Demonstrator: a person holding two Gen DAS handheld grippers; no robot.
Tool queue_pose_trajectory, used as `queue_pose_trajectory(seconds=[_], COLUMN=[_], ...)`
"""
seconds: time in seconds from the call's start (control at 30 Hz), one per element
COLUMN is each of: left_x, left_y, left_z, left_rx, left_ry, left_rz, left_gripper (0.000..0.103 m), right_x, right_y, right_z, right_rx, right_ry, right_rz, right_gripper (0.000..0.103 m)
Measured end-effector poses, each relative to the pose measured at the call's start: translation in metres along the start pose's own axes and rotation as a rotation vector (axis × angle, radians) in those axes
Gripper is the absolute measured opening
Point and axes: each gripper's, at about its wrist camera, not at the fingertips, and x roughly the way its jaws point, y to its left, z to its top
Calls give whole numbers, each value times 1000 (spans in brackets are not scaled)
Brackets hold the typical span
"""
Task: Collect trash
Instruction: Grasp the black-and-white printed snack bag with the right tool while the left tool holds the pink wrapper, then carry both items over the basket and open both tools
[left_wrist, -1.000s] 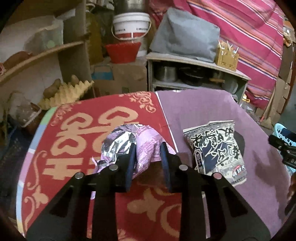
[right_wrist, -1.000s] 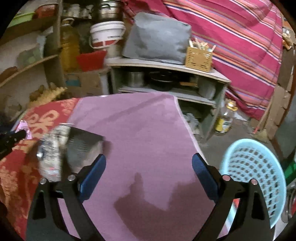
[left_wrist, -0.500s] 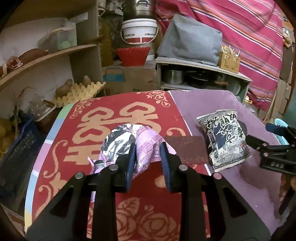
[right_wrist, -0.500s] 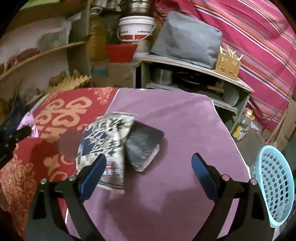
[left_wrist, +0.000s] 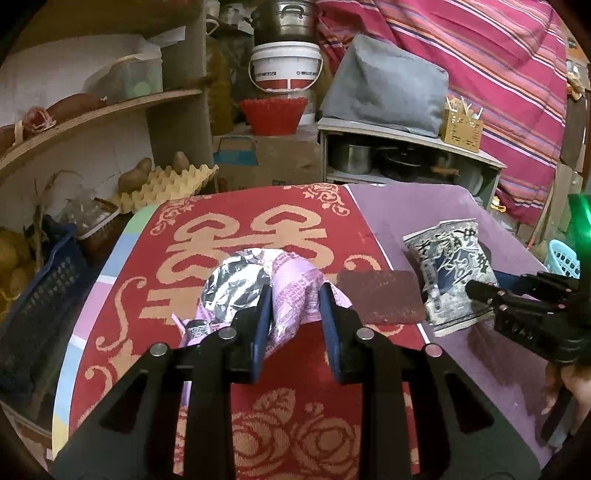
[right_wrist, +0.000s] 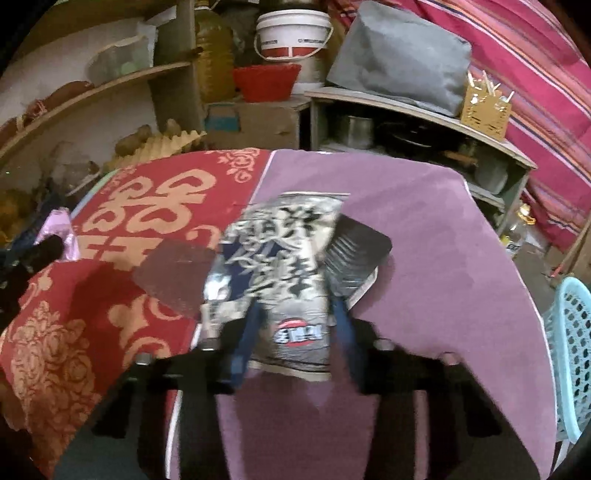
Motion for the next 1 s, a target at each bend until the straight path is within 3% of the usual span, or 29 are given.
queue_pose_trajectory(seconds=[0.07, 0.1, 0.27, 0.47, 0.63, 1.0], left_x=[-1, -1, -5, -19, -18, -14], left_y=[-1, -2, -11, -44, -76, -180], left_z=[1, 1, 6, 19, 26, 36], left_rx=[0, -1, -1, 41, 54, 147], left_ry=[-3, -4, -19, -75, -83, -95], left_rz=[0, 0, -7, -17, -60, -159], left_gripper=[25, 25, 24, 24, 24, 24], right_x=[-6, -9, -30, -61, -71, -111], right_y=[0, -1, -7, -49, -102, -210], right_z=[1, 1, 3, 6, 0, -13], right_rx=[-5, -9, -47, 16, 140, 217], right_ry=[-16, -21, -56, -101, -106, -178], right_rz=[27, 41, 84, 123, 167, -52], right_gripper=[21, 14, 9, 9, 9, 9])
